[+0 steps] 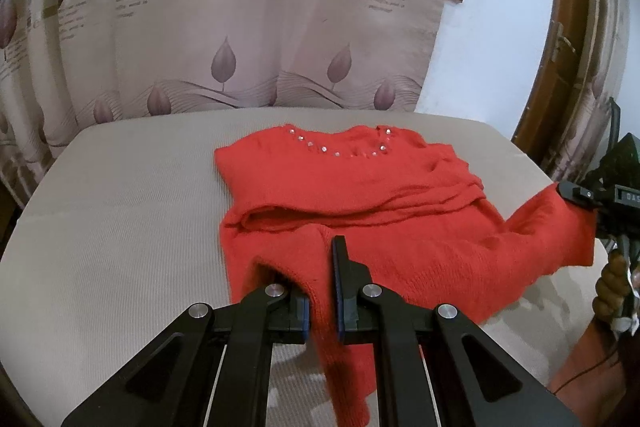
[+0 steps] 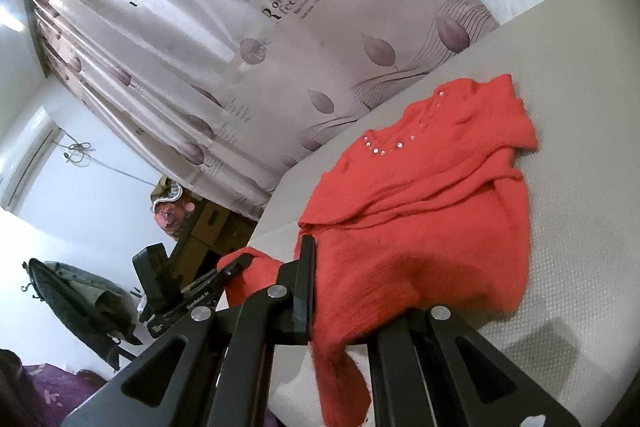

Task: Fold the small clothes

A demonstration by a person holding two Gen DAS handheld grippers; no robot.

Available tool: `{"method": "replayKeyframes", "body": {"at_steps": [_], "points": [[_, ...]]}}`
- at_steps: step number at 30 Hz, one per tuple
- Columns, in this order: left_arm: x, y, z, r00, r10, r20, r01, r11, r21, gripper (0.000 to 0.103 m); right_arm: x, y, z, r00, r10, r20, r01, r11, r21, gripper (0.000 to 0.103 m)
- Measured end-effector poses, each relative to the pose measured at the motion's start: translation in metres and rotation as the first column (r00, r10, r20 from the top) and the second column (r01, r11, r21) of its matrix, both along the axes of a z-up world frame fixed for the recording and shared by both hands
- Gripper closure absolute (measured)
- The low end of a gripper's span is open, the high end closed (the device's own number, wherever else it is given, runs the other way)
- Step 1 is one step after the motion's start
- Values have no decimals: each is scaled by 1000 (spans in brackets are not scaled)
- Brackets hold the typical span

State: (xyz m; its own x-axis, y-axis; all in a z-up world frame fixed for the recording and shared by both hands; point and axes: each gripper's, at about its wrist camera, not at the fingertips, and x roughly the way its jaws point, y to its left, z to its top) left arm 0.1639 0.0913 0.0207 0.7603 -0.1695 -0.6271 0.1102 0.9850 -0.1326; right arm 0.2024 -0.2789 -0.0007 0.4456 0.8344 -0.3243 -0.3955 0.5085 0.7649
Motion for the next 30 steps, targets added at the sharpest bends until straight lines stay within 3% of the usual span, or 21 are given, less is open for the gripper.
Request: {"method": "replayKeyframes", "body": {"at_steps": [30], "points": [[57, 7, -7, 999, 18, -29, -18, 1000, -10, 94, 61, 0, -2, 1000, -10, -13, 9, 999, -37, 97]]}}
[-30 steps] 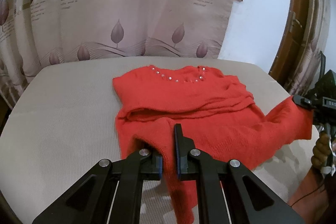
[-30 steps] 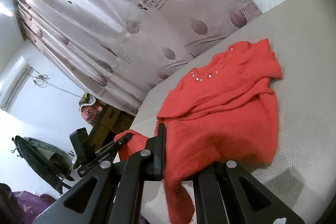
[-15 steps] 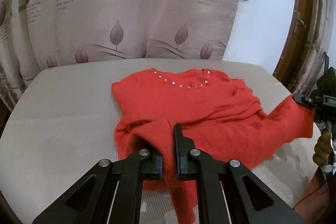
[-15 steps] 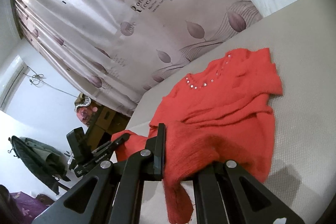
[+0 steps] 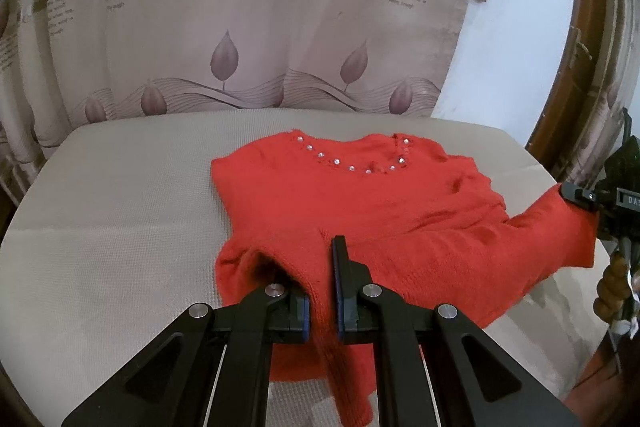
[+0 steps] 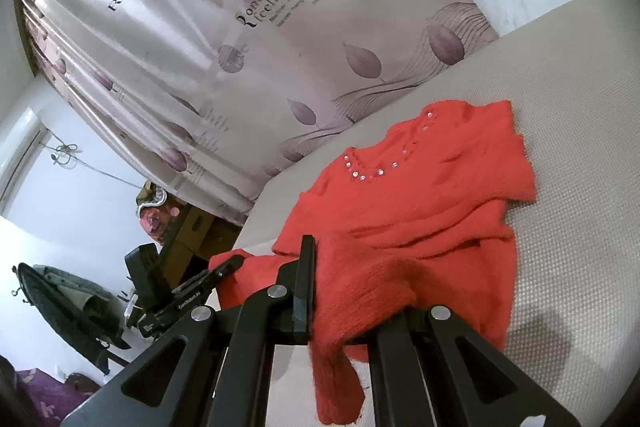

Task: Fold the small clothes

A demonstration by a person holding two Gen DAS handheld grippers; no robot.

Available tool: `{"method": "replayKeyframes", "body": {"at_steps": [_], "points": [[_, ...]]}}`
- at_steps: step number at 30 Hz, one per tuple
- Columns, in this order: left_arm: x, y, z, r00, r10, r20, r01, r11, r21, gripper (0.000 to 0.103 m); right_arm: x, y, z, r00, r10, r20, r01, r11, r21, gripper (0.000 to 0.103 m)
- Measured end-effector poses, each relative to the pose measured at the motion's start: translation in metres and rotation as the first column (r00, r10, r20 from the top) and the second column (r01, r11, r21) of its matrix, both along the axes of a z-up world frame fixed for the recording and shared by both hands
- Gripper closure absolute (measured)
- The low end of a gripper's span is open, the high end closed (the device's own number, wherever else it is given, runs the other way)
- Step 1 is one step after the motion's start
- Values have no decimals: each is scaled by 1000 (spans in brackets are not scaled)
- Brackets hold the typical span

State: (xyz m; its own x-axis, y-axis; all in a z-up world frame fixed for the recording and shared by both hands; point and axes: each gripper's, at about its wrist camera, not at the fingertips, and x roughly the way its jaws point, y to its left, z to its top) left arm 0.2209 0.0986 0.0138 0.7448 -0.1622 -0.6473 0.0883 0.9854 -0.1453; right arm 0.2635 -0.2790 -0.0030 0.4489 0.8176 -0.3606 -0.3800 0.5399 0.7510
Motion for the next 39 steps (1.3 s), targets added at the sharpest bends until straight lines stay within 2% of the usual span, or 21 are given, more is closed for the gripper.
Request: {"method": "replayKeyframes", "body": {"at_steps": [14, 39], "points": [[18, -3, -1, 1000, 5, -6, -5, 1000, 25, 94, 26, -8, -10, 1000, -17, -22, 17, 1000, -8, 97], [59, 4, -25, 998, 37, -56, -34, 998, 49, 94, 71, -1, -33, 997, -13, -77, 9, 999, -47, 97]]}}
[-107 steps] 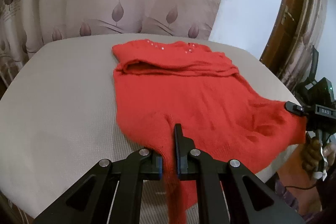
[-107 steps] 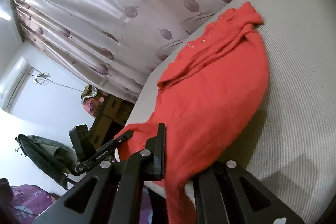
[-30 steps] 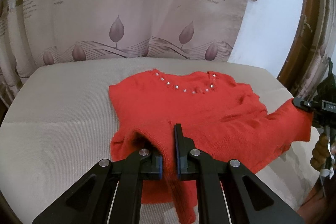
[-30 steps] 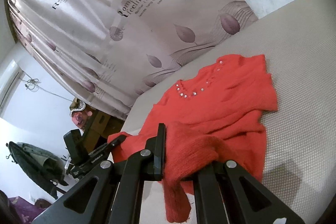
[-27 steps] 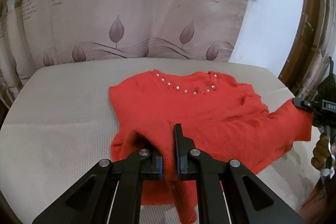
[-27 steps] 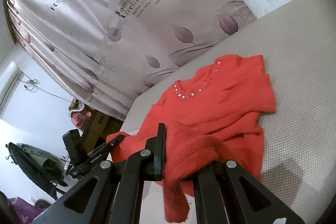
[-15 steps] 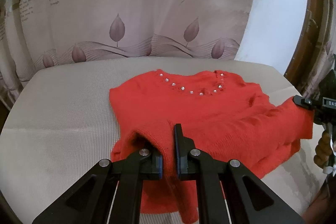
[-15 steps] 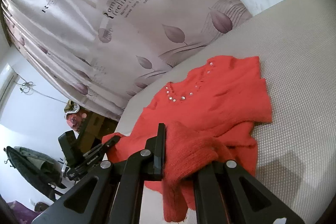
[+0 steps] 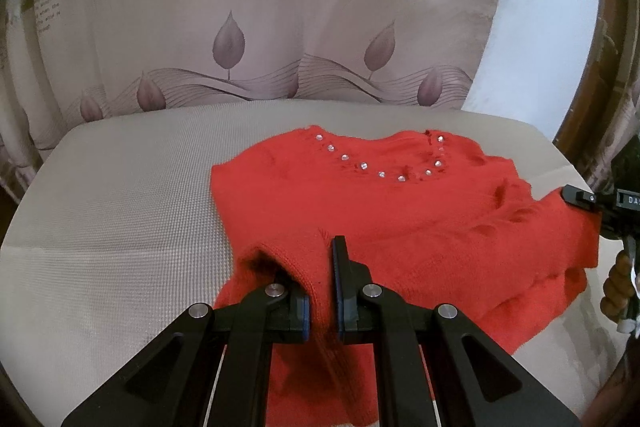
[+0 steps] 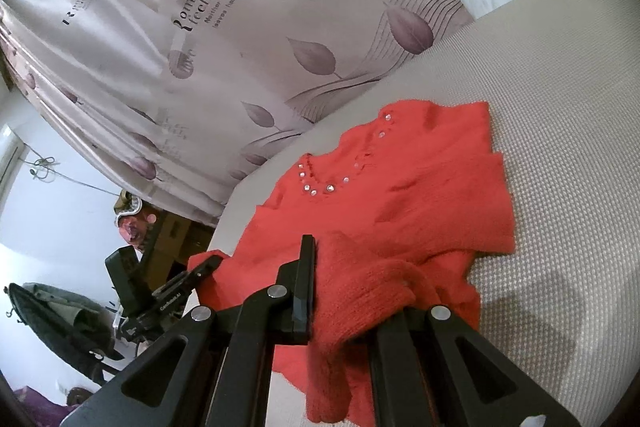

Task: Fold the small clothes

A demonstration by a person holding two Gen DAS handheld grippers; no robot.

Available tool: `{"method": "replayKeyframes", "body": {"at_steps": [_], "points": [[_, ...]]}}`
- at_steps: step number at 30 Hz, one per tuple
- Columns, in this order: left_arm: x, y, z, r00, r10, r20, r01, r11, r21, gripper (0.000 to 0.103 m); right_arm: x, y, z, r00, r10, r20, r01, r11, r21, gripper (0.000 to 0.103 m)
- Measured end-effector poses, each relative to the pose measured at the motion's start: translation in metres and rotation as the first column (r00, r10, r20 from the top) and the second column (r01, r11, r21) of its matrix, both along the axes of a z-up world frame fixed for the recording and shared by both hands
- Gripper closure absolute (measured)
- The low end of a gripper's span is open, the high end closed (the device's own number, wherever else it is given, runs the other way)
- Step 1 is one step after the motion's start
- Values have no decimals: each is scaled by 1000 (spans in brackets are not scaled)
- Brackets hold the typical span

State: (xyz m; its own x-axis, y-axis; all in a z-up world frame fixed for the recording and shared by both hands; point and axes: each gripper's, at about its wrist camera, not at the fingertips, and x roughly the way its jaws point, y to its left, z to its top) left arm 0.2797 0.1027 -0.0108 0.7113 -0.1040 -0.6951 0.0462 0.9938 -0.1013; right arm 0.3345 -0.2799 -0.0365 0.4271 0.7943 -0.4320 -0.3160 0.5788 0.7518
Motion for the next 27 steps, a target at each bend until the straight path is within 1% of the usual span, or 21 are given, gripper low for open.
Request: {"method": "replayKeyframes", "body": {"at_steps": [13, 19, 27], "points": [[15, 2, -8, 1000, 8, -21, -8, 1000, 8, 94, 14, 0, -8, 1000, 3, -19, -3, 1000, 9, 97], [23, 4, -11, 999, 12, -33, -12, 1000, 4, 94, 22, -2, -15, 999, 1, -36, 0, 1000, 28, 96], [31, 6, -9, 999, 22, -25, -22, 1000, 4, 94, 33, -1, -14, 1000, -5, -29, 6, 998, 60, 96]]}}
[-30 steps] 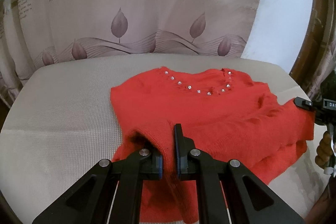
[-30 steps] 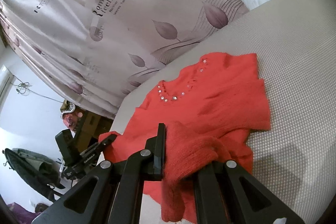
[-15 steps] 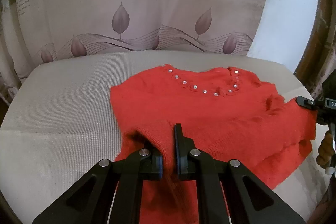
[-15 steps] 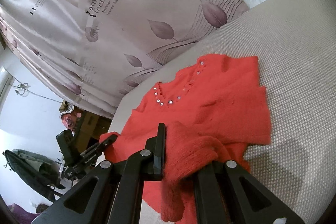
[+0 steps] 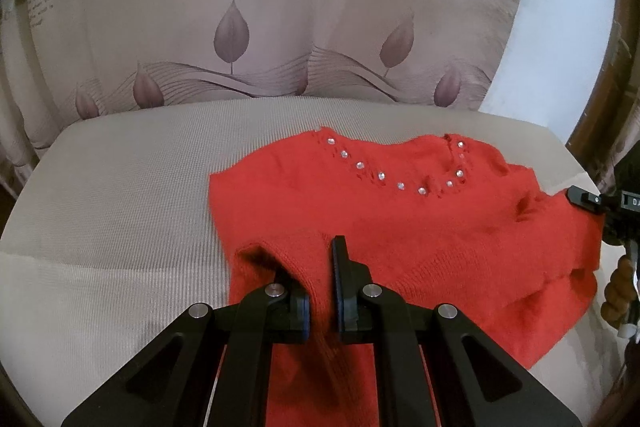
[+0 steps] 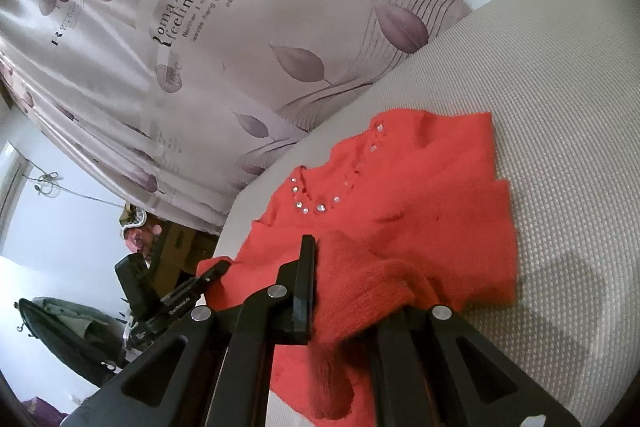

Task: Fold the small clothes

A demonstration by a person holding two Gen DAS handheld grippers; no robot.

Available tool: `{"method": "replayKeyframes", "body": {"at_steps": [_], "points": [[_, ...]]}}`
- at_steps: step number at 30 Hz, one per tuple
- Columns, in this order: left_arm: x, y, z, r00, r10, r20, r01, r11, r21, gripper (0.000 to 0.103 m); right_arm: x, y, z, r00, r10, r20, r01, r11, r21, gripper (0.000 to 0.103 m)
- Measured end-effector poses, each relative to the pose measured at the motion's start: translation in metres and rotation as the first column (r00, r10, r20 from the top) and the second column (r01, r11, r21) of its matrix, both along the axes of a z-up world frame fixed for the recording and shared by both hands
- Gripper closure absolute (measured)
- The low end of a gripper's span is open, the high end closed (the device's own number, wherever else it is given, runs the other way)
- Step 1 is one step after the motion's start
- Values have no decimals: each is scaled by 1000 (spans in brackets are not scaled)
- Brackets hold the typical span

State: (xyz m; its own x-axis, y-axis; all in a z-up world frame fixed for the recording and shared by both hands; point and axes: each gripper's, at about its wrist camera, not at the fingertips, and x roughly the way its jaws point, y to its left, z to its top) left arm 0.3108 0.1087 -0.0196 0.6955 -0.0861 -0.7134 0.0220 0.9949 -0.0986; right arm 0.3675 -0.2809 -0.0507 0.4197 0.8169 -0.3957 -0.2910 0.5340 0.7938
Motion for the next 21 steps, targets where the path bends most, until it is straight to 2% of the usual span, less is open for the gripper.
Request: {"method": "replayKeyframes", "body": {"at_steps": [13, 21], "points": [[24, 8, -4, 999, 27, -21, -27, 1000, -15, 94, 26, 4, -6, 1000, -4, -18, 4, 1000, 1, 96], [40, 16, -9, 997, 43, -57, -47, 997, -67, 93, 42, 3, -19, 998, -5, -63, 7, 1000, 26, 95]]}}
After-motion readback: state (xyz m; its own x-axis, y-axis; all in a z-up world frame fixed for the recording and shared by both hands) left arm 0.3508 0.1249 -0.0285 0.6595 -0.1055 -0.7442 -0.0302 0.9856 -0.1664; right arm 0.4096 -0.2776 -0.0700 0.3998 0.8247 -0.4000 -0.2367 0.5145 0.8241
